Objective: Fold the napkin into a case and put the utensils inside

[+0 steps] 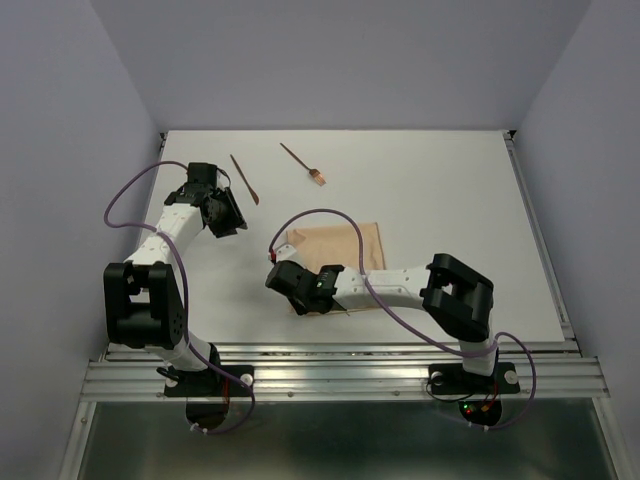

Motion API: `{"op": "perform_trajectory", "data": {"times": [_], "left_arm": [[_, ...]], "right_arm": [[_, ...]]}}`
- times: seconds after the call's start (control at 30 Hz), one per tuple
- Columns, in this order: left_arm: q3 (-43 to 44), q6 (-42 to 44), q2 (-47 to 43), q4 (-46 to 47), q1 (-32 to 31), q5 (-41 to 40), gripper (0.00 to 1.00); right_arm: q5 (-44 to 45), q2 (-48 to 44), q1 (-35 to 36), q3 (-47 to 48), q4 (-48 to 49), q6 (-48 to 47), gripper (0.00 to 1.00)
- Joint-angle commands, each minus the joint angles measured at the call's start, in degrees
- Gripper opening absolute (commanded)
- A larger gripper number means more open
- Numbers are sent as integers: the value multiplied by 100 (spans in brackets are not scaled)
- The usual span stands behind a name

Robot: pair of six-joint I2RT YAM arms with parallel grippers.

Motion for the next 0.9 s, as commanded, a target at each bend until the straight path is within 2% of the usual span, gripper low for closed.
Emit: {"op": "perform_trajectory", "data": {"times": [0.0,0.03,0.1,0.2,0.4,0.87], "left_arm": [[-27,101,-150,47,19,22,44],[-36,109,-142,47,19,30,44],[-27,109,-133,47,19,30,44],[-9,109,-124,47,19,30,44],[-1,101,-106,47,19,39,44],[87,118,-54,29,19,127,44]], "right_arm": [[116,-217,47,126,32,57,14],[99,-199,47,134,32,48,19],[107,-173,47,134,23,39,18],[177,-208,47,126,32,65,1],[362,-375,-14,126,110,92,1],[-235,-963,-1639,-375,559,241,1]]}}
